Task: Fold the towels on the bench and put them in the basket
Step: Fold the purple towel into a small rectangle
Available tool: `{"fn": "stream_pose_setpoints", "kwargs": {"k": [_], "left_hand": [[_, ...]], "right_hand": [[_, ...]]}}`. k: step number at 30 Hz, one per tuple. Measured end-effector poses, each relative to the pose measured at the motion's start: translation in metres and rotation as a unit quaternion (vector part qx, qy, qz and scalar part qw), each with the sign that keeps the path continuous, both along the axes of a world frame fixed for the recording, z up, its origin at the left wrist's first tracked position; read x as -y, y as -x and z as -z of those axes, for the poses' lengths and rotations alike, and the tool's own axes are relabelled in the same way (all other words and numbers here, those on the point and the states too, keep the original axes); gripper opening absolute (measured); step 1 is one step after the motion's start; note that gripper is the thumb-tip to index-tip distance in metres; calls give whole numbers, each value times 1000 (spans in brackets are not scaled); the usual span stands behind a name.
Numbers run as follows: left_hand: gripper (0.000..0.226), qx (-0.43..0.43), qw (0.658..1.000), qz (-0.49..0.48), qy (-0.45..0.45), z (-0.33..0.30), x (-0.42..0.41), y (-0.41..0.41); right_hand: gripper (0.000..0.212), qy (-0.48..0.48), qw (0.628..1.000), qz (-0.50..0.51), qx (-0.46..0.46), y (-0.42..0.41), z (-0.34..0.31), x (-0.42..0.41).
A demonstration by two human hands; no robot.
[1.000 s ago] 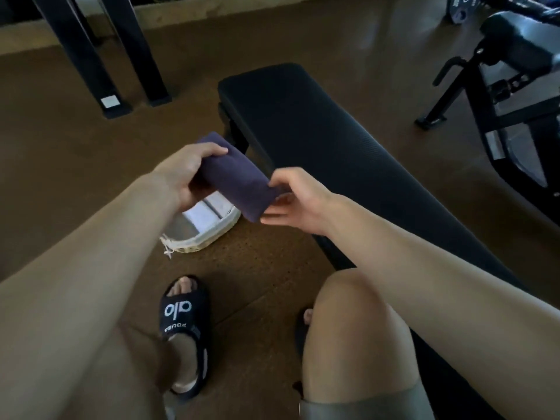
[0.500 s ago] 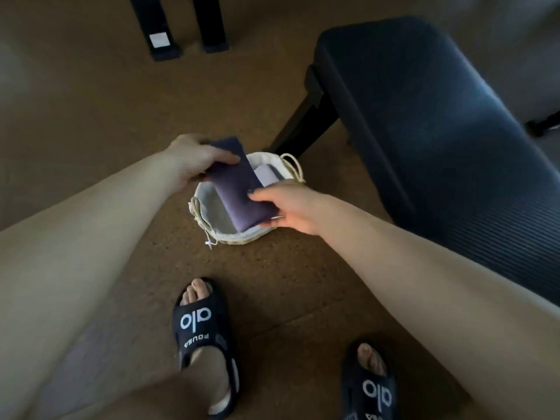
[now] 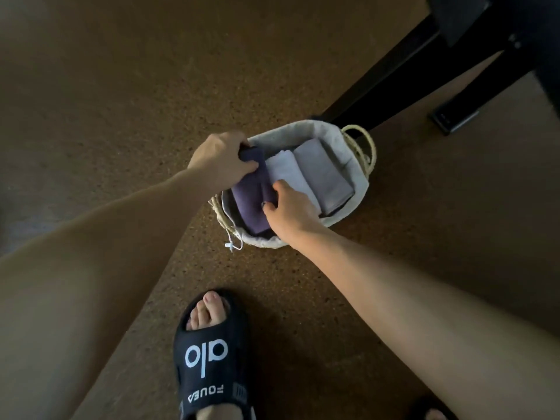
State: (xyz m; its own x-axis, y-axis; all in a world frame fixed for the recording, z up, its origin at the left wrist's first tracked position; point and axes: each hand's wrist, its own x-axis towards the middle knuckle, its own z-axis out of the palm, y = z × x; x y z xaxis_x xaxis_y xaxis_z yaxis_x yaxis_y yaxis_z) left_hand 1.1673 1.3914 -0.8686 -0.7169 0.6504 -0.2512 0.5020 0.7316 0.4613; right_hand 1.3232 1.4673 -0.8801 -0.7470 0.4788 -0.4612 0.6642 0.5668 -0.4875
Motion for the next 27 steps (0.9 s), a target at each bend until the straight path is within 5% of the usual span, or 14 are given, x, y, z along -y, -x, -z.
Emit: {"fn": "stream_pose_setpoints", "kwargs": {"k": [3, 8, 14, 20, 27], "left_hand": [[37, -100, 993, 51, 40, 9, -4, -6], [41, -306, 924, 151, 173, 20, -4, -17], [33, -309, 891, 204, 262, 25, -16, -19], [38, -320, 891, 235, 218, 21, -10, -30], [34, -343, 824, 306, 330, 29, -8, -40]], "right_hand": [[32, -21, 999, -26, 7, 4, 9, -1], [26, -68, 995, -60, 41, 6, 16, 3], [25, -115, 985, -91, 88, 14, 17, 9], [19, -147, 984, -91, 52, 7, 26, 8], [24, -156, 984, -73, 43, 11, 31, 14]]}}
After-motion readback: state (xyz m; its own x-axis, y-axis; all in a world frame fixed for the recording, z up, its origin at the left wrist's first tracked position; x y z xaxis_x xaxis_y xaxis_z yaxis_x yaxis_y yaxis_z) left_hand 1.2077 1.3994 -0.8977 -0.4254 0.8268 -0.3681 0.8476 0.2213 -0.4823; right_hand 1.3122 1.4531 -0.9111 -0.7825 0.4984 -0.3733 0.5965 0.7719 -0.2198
